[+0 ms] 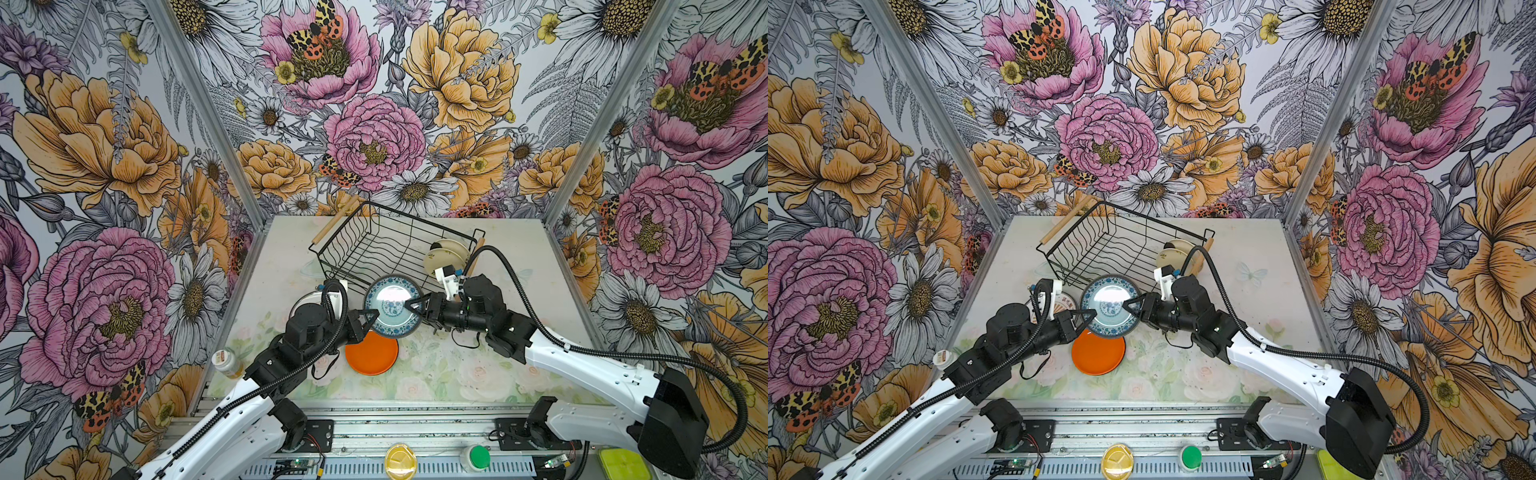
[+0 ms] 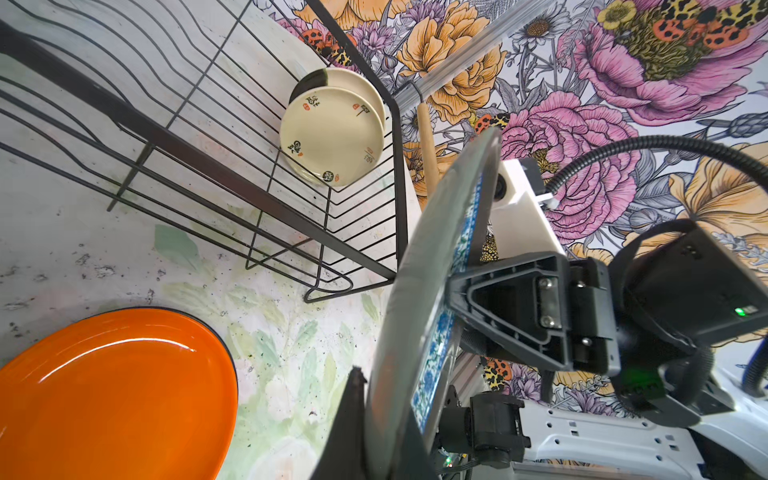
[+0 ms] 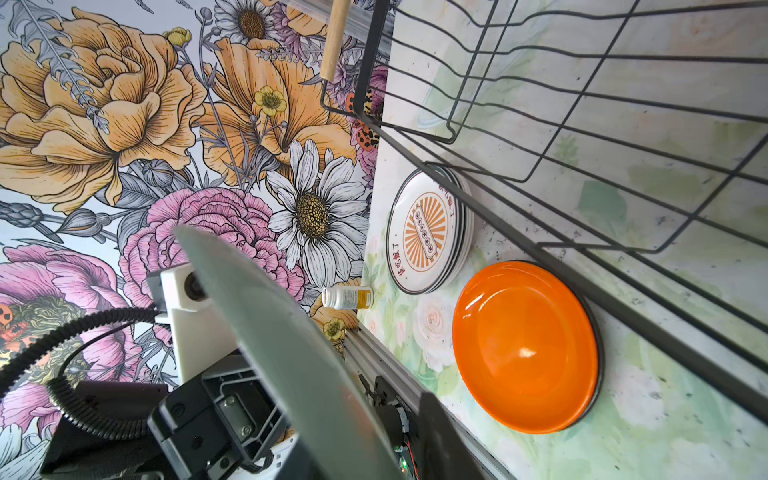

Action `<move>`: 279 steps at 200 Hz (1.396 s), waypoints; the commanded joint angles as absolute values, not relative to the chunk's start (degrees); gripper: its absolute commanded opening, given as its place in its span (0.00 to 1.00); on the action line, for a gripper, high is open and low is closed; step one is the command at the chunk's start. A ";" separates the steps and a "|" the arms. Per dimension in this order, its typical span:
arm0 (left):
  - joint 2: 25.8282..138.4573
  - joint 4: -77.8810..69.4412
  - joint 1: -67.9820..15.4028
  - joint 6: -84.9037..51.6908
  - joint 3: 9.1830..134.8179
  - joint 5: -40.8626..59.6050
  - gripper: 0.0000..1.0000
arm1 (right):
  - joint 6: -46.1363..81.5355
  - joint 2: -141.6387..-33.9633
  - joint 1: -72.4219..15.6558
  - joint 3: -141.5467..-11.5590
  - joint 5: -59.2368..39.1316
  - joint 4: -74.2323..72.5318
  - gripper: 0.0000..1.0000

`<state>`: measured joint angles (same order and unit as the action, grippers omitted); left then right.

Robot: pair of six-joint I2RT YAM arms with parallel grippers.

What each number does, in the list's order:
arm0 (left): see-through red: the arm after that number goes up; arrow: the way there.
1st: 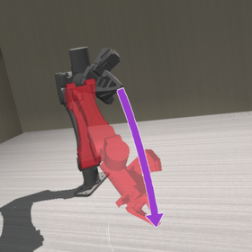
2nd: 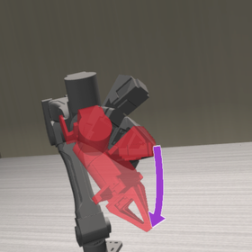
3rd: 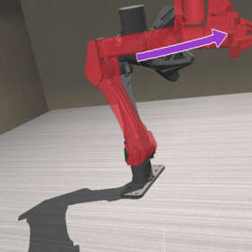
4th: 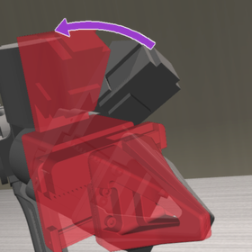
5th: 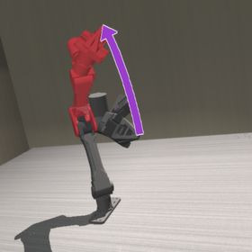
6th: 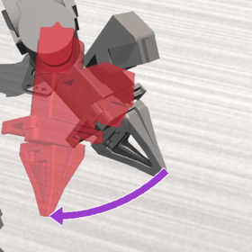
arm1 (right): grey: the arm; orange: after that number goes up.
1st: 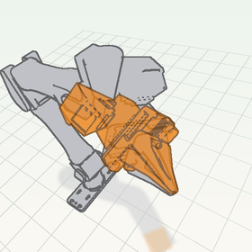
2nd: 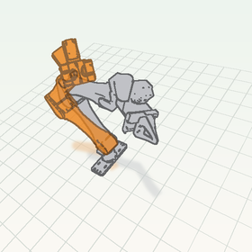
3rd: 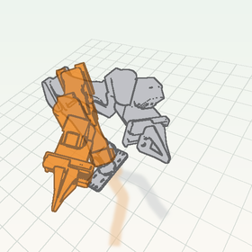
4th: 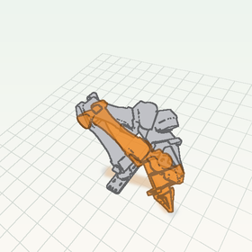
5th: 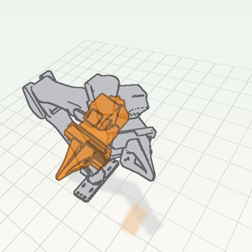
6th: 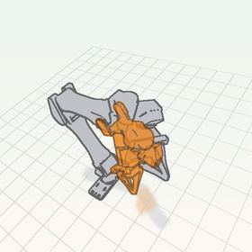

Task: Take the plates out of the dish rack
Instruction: 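Grasp the blue-patterned plate rim with the left gripper while the right gripper releases it, then lower the blue-patterned plate onto the orange plate with left while right returns to rack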

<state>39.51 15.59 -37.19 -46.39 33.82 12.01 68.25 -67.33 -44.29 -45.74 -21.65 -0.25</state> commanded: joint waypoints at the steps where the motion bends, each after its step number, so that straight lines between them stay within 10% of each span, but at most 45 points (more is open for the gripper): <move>1: 40.12 18.53 -36.07 -45.18 34.65 12.79 0.02 | 65.62 -66.97 -44.82 -49.80 -21.54 -0.98 0.47; 81: 37.86 38.29 -22.80 -44.61 43.16 15.60 0.00 | 36.40 -67.28 -36.85 -64.93 -23.29 20.93 0.75; 144: 36.45 47.42 -18.66 -51.34 41.97 15.13 0.00 | 12.65 -67.56 -36.47 -74.39 2.62 29.40 0.99; 279: 35.12 47.06 -37.08 -64.75 31.60 0.44 0.00 | 11.38 -71.19 -36.21 -73.42 17.58 30.10 0.99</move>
